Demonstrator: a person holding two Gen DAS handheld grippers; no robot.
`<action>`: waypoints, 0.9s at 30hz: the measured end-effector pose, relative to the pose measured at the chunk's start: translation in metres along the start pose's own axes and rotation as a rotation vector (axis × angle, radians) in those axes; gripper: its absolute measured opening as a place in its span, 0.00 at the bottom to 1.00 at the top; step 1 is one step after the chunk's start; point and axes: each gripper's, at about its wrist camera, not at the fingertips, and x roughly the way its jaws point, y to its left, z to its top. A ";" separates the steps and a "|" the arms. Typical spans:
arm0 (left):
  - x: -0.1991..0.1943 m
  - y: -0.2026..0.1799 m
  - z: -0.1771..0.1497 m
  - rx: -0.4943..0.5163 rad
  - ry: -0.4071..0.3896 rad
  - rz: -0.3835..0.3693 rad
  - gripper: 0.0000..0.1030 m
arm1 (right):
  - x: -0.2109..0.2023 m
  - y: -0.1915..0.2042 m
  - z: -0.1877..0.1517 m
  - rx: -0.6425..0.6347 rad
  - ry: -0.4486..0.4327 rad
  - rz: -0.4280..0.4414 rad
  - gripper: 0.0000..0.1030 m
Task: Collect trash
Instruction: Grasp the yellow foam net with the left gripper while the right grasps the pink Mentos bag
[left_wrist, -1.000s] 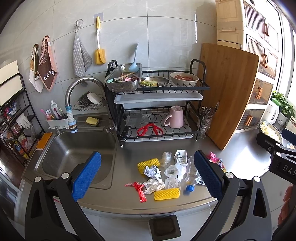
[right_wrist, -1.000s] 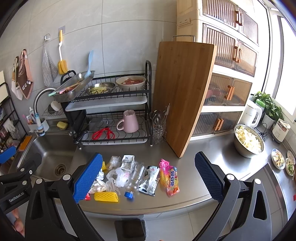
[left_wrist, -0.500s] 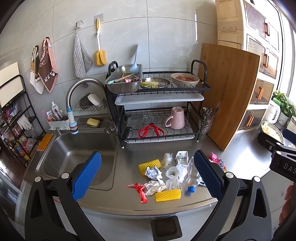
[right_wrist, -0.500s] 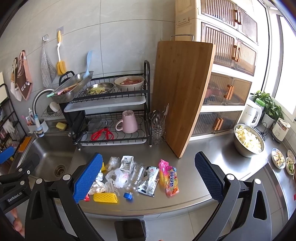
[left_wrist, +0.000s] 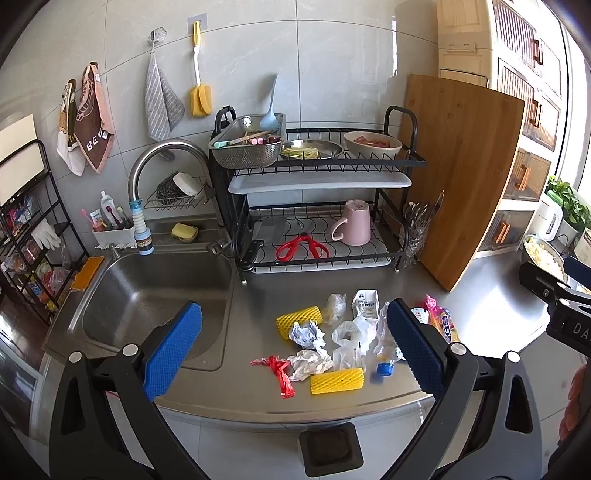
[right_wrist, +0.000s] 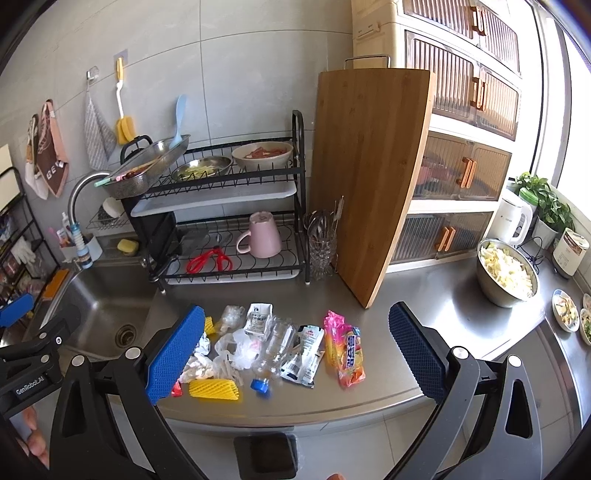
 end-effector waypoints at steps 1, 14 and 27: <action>0.004 -0.001 -0.003 0.007 0.005 0.001 0.92 | 0.002 0.000 -0.002 -0.004 -0.005 -0.014 0.97; 0.081 -0.014 -0.039 -0.039 0.165 -0.149 0.92 | 0.085 -0.035 -0.025 0.007 0.150 -0.075 0.97; 0.181 -0.060 -0.107 -0.024 0.413 -0.114 0.88 | 0.194 -0.084 -0.075 0.044 0.376 -0.001 0.70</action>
